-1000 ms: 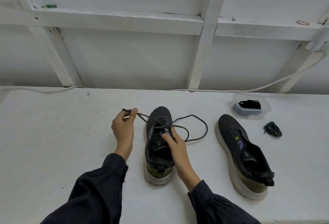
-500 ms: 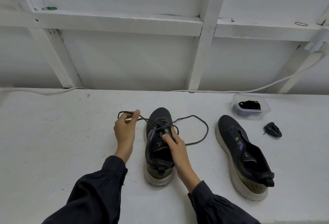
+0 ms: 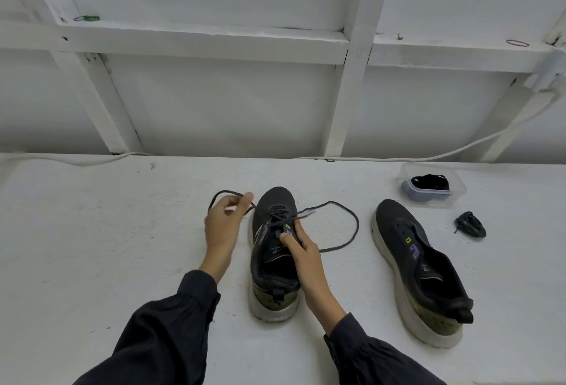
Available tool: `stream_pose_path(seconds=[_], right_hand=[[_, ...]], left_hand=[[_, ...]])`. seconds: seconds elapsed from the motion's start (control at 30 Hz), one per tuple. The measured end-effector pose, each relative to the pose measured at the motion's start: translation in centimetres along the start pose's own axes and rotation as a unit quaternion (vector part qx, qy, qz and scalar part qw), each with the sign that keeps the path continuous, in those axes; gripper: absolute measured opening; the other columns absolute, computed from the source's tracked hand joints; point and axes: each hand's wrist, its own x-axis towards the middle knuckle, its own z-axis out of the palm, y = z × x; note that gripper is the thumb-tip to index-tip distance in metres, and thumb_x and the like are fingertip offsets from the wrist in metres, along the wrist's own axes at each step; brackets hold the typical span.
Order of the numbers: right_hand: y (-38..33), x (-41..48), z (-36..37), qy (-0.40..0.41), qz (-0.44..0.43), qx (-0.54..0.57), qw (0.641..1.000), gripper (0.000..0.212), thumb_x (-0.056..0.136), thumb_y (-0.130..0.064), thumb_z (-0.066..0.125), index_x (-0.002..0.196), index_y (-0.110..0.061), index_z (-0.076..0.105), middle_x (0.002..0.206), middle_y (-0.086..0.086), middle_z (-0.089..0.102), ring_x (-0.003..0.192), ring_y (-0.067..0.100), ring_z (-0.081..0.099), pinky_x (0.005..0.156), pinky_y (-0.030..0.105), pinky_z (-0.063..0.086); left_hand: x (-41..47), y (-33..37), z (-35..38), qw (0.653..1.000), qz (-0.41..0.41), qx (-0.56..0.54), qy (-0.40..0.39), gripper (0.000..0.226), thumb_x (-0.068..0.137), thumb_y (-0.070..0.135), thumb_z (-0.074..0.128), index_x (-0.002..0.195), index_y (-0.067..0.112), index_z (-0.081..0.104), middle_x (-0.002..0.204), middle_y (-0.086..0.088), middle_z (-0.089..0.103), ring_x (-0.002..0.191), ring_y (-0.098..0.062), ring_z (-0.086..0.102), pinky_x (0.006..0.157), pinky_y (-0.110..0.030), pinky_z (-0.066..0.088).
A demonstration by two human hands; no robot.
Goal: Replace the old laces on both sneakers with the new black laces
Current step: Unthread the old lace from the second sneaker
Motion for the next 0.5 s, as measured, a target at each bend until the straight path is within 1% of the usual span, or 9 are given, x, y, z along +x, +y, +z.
stream_pose_path(seconds=[0.07,0.1,0.13,0.2,0.23,0.3,0.33,0.4,0.5], right_hand=[[0.1,0.1,0.0,0.001,0.002,0.003,1.000,0.076,0.074,-0.052,0.064,0.145,-0.032,0.046,0.136,-0.008,0.060,0.122,0.010,0.058,0.106,0.039,0.047],[0.1,0.1,0.0,0.000,0.000,0.002,1.000,0.072,0.076,-0.049,0.064,0.144,-0.032,0.047,0.134,-0.006,0.061,0.120,0.011,0.059,0.105,0.038,0.048],[0.0,0.1,-0.1,-0.001,-0.002,-0.001,1.000,0.064,0.080,-0.045,0.063,0.142,-0.033,0.049,0.132,-0.006,0.063,0.118,0.011,0.061,0.104,0.037,0.049],[0.0,0.1,-0.1,-0.006,-0.002,-0.005,1.000,0.050,0.088,-0.036,0.062,0.137,-0.036,0.053,0.128,-0.008,0.065,0.116,0.010,0.062,0.101,0.033,0.050],[0.0,0.1,-0.2,-0.006,-0.003,-0.008,1.000,0.052,0.087,-0.038,0.063,0.138,-0.037,0.053,0.130,-0.010,0.064,0.118,0.009,0.060,0.103,0.033,0.049],[0.0,0.1,-0.1,-0.001,0.002,-0.010,1.000,0.073,0.076,-0.051,0.064,0.145,-0.035,0.045,0.138,-0.012,0.057,0.125,0.008,0.055,0.108,0.036,0.045],[0.0,0.1,0.0,0.000,0.004,-0.009,1.000,0.080,0.072,-0.055,0.064,0.146,-0.035,0.043,0.140,-0.012,0.056,0.126,0.008,0.054,0.109,0.037,0.044],[0.0,0.1,0.1,0.001,0.006,-0.008,1.000,0.082,0.071,-0.056,0.064,0.147,-0.035,0.042,0.141,-0.011,0.055,0.126,0.010,0.054,0.109,0.038,0.044],[0.1,0.1,0.1,0.000,0.006,-0.010,1.000,0.080,0.072,-0.055,0.064,0.146,-0.035,0.043,0.139,-0.008,0.057,0.124,0.010,0.056,0.108,0.038,0.046]], left_hand=[[-0.7,-1.5,0.5,0.996,-0.015,0.031,-0.087,0.035,0.073,0.057,0.075,0.079,0.023,0.072,0.079,0.007,0.072,0.080,-0.015,0.065,0.076,-0.031,0.051],[-0.9,-2.0,0.6,0.992,-0.011,0.056,-0.111,0.035,0.069,0.058,0.075,0.079,0.024,0.073,0.079,0.007,0.073,0.081,-0.016,0.067,0.077,-0.034,0.053],[-0.9,-2.3,0.8,0.990,0.002,0.080,-0.113,0.030,0.072,0.054,0.076,0.079,0.024,0.074,0.079,0.008,0.073,0.079,-0.017,0.067,0.077,-0.037,0.054],[-0.3,-2.1,0.7,0.993,0.037,0.095,-0.054,0.017,0.081,0.038,0.076,0.079,0.022,0.072,0.079,0.006,0.071,0.077,-0.018,0.064,0.076,-0.039,0.053],[-0.1,-1.7,0.5,0.996,0.043,0.084,-0.006,0.014,0.084,0.034,0.074,0.080,0.021,0.070,0.079,0.006,0.070,0.077,-0.018,0.063,0.077,-0.040,0.052],[0.2,-0.7,0.0,0.996,0.039,0.038,0.075,0.014,0.087,0.033,0.071,0.082,0.021,0.067,0.080,0.008,0.067,0.077,-0.015,0.061,0.080,-0.040,0.050],[0.3,-0.4,-0.2,0.995,0.033,0.023,0.089,0.014,0.088,0.034,0.070,0.082,0.021,0.066,0.080,0.009,0.067,0.078,-0.013,0.060,0.081,-0.039,0.049],[0.0,-0.4,-0.1,0.997,0.021,0.023,0.064,0.017,0.088,0.037,0.069,0.083,0.020,0.066,0.082,0.009,0.067,0.082,-0.015,0.062,0.081,-0.037,0.049],[-0.9,-1.7,0.5,0.998,0.002,0.045,-0.031,0.026,0.082,0.048,0.072,0.081,0.022,0.069,0.084,0.008,0.071,0.083,-0.013,0.065,0.079,-0.034,0.051]])
